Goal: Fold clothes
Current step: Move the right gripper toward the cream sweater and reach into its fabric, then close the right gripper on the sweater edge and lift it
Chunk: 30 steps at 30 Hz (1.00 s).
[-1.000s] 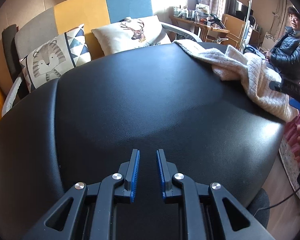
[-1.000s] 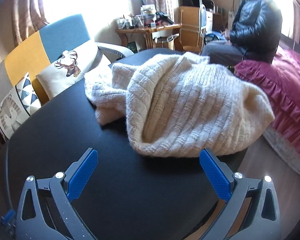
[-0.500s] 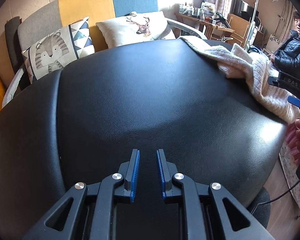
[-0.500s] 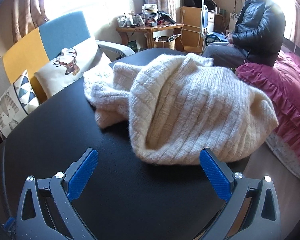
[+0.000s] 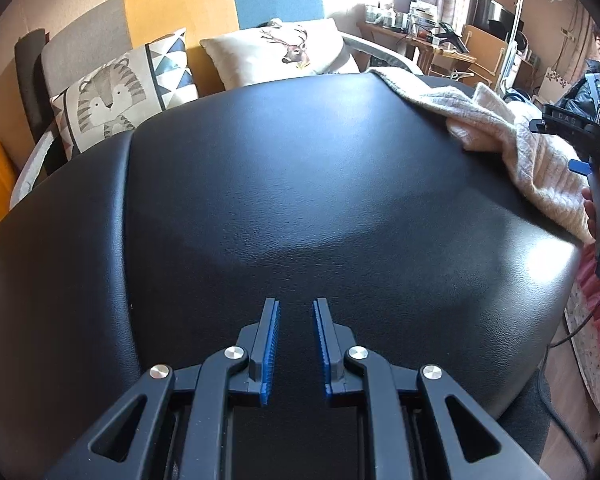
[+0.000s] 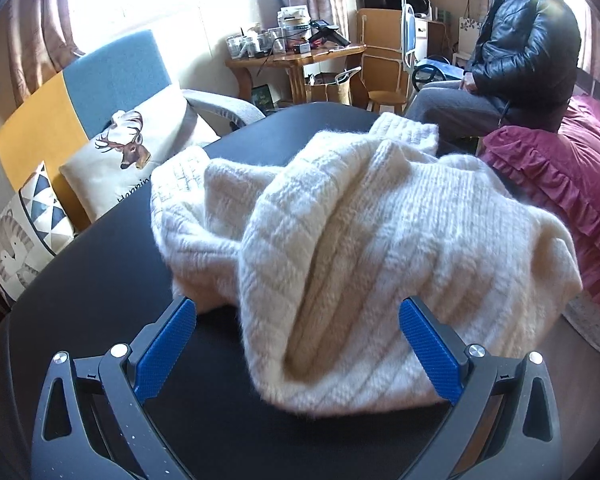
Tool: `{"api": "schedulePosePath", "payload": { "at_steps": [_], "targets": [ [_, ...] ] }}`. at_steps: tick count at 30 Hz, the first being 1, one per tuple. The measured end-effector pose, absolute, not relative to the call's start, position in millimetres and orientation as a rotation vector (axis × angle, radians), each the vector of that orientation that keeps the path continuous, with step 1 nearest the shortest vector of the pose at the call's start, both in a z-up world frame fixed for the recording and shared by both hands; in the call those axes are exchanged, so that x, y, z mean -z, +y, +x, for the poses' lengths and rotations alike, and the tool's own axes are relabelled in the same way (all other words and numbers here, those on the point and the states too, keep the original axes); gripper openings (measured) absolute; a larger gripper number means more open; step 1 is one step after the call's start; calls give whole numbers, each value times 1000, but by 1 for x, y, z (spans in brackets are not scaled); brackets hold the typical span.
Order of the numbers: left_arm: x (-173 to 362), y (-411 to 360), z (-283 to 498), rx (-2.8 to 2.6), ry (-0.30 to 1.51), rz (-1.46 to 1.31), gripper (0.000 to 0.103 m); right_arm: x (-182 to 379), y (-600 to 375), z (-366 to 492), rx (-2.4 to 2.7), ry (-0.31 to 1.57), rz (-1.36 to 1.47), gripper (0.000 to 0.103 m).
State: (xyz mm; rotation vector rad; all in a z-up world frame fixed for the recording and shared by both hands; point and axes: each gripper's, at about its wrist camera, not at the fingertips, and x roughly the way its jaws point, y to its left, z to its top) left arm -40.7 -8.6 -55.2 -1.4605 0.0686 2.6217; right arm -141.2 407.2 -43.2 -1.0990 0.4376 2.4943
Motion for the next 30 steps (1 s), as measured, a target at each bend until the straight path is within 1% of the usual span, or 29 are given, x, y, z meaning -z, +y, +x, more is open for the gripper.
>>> {"api": "schedulePosePath", "payload": {
  "at_steps": [5,10,19,23,28,30],
  "targets": [
    [58,-13,-40,-2633,85,-1464,17,47,418,-159,-2462,441,-1094,103],
    [65,-15,-43,-2617,91,-1493,17,63,424,-179,-2391,433,-1152,103],
    [72,4,-51,-2566,131,-1510,17,82,425,-182,-2394,407,-1169,103],
    [77,12,-47,-2545,170,-1516,17,93,432,-178,-2387,504,-1174,103],
    [83,13,-44,-2527,175,-1540,17,98,431,-173,-2427,514,-1165,103],
    [83,13,-43,-2527,172,-1540,17,98,433,-170,-2434,571,-1171,103]
  ]
}}
